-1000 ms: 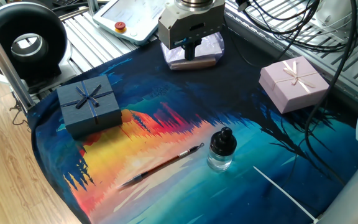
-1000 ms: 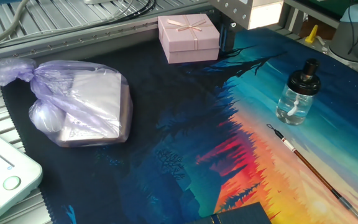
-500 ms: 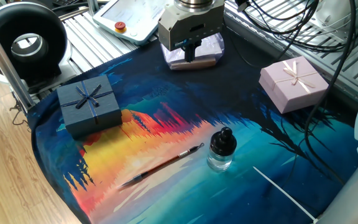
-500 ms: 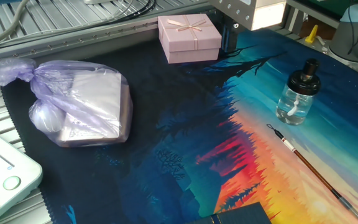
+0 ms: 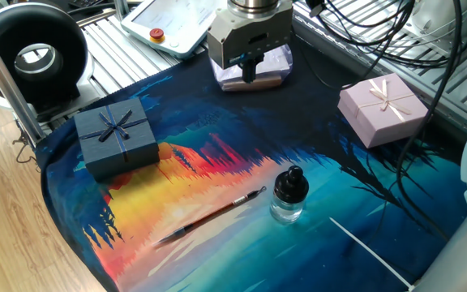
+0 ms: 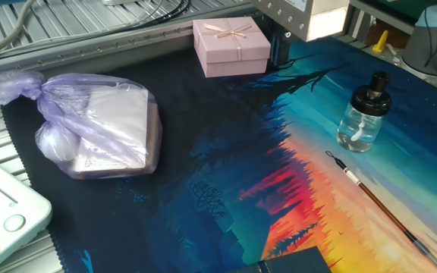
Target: Pick up a bag of things
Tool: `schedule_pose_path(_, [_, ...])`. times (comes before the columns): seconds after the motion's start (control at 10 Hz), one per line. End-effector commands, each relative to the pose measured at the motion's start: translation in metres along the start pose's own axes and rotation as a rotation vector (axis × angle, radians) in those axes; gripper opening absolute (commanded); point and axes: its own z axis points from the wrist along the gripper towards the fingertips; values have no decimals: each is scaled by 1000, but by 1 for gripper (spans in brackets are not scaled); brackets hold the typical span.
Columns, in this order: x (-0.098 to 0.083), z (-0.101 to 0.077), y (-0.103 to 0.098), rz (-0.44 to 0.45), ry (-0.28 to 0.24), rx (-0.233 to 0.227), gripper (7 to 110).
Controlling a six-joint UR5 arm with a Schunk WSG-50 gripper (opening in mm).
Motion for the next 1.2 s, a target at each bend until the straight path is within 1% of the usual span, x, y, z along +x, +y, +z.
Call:
schedule_pose_path(0.0, [-2, 3, 2, 15, -4, -9, 7])
schedule_pose_path(0.1, [-7, 9, -1, 14, -22, -3, 7])
schedule_pose_path(0.2, [-10, 14, -5, 10, -35, -8, 7])
schedule_pose_path(0.3, [-14, 21, -10, 4, -59, -12, 7])
schedule_pose_path(0.4, [-27, 26, -18, 1, -117, -6, 7])
schedule_pose_path(0.5, [-39, 25, -25, 3, -173, 4, 7])
schedule_pose_path(0.6, [-56, 24, -30, 1, -246, 1, 7])
schedule_pose_path(0.7, [-73, 23, -34, -20, -327, -4, 7])
schedule_pose_path(0.8, [-89, 22, -40, -8, -401, 17, 7])
schedule_pose_path(0.9, [-105, 17, -41, 13, -480, 26, 7])
schedule_pose_path(1.0, [-116, 12, -39, 35, -540, 20, 7])
schedule_pose_path(1.1, [-120, 17, -32, 50, -582, 6, 7])
